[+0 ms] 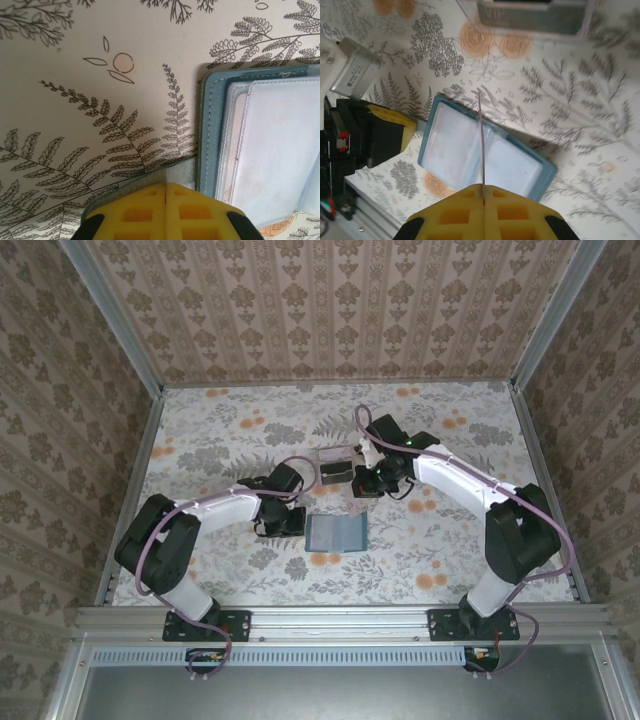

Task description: Take the credit cards out of the card holder

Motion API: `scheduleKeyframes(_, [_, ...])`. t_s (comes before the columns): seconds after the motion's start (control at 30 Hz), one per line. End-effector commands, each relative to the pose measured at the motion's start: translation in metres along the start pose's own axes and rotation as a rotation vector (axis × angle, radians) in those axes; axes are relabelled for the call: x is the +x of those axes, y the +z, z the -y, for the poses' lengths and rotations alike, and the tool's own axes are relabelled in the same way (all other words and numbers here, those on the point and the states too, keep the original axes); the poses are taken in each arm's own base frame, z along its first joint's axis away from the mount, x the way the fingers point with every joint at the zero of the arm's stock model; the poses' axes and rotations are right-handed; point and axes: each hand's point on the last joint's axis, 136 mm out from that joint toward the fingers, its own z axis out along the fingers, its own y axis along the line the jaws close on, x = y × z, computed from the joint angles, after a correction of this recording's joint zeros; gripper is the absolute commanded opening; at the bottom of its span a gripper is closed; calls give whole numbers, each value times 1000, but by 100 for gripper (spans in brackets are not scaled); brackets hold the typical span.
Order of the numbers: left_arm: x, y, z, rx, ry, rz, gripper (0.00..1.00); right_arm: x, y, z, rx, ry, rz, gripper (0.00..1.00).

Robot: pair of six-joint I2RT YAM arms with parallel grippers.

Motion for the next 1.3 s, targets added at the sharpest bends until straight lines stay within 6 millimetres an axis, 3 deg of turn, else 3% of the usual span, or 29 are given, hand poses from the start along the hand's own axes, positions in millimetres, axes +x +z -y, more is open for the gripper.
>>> scheduleKeyframes(0.0, [-5, -12, 2, 16, -3, 41, 8, -15, -20, 14, 115, -269, 14, 4])
scheduleKeyframes(0.27, [-8, -23, -1, 35, -7, 78, 8, -41, -11, 16, 148, -831, -53, 1])
scheduleKeyframes(0.5, [-11, -38, -21, 23, -50, 153, 8, -63, -4, 16, 163, -1167, -80, 0])
scheduleKeyframes(1.03, [-19, -71, -70, 53, -220, 279, 8, -123, 21, 3, 145, -1416, -179, 0])
scheduleKeyframes(1.27, [-18, -74, -78, 51, -241, 276, 8, -132, 40, 4, 142, -1444, -202, 0])
